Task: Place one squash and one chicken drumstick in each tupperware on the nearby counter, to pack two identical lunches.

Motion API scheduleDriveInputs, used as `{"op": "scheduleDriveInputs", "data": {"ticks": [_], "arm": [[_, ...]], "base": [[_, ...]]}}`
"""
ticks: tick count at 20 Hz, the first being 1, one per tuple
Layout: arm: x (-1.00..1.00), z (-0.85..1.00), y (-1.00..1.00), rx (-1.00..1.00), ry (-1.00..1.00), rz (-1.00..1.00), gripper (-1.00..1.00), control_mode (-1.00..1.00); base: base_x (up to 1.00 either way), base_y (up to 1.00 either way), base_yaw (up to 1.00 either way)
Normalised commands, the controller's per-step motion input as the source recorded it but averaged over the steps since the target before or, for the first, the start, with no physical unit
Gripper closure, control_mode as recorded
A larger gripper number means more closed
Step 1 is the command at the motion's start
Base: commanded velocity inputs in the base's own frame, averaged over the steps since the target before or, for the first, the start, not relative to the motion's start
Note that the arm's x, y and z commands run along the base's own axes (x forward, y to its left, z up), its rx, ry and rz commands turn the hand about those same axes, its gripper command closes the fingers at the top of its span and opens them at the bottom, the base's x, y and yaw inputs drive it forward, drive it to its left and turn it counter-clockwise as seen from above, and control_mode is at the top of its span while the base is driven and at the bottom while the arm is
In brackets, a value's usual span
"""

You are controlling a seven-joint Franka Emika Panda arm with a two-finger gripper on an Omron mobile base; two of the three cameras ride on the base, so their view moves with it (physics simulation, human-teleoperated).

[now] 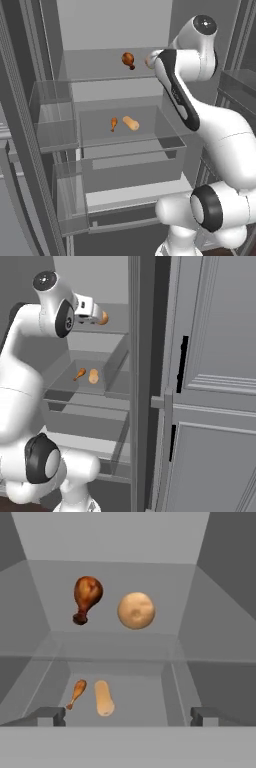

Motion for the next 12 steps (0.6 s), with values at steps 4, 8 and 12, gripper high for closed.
{"op": "scheduleDriveInputs", "data": {"ticks": [4,8,12], "arm": [[0.51,0.00,-0.19,0.00,0.05,0.00,-1.00,-1.00],[0.59,-0.07,-0.07,0.00,0.04,0.00,-1.00,-1.00],[0.56,-0.12,0.00,0.00,0.00,0.00,-1.00,-1.00]], "base": [[0.00,0.00,0.00],[0.00,0.00,0.00],[0.00,0.00,0.00]]}}
